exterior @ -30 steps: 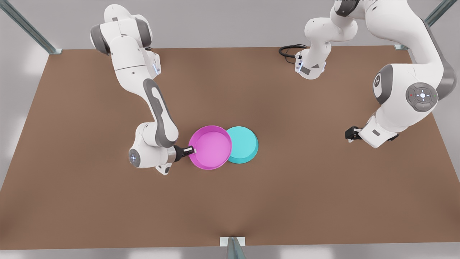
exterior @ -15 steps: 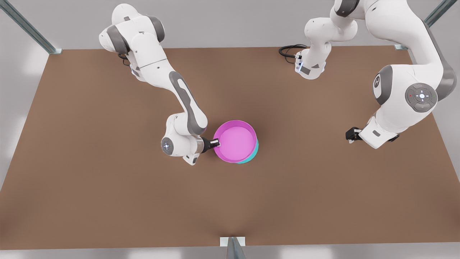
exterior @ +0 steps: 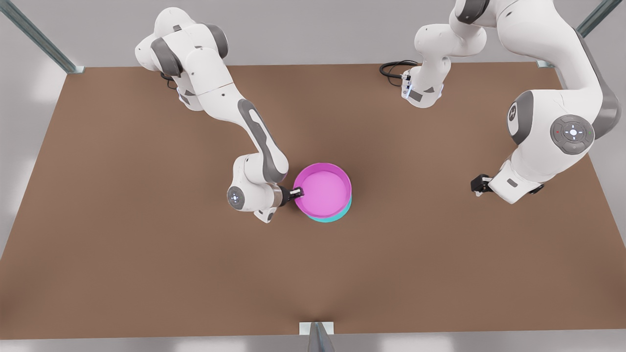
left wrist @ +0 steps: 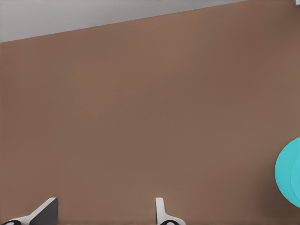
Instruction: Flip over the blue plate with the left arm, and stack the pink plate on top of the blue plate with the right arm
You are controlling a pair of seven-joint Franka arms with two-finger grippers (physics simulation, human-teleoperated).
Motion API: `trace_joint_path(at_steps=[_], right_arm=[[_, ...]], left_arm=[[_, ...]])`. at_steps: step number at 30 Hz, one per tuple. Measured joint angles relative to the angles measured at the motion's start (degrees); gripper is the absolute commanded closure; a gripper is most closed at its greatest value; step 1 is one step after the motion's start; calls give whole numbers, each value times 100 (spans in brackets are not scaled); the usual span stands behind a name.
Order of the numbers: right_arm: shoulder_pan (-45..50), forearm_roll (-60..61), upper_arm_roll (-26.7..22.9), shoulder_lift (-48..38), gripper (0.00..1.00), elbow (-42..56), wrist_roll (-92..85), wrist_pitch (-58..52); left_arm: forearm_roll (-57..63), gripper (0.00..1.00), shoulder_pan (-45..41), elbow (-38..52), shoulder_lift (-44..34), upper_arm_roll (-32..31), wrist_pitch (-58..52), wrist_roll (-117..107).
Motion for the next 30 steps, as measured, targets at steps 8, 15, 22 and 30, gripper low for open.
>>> trace_joint_path(at_steps=[8,15,22,30], right_arm=[[-12,101,2,5,0,24,-10,71],[-293,21,-6,-48,0,-155,-263,-29],[-1916,-339,-28,-631,0,-135,-310,-1667],[-2698,-5122,-90,-2226,0,2424,1654,-4996]], left_arm=[[1,0,-1,0,1,0,0,2],[1,0,-14,0,0,0,0,2],[7,0,-41,0,0,-5,0,-6],[-31,0,-85,9,0,-18,5,-24]])
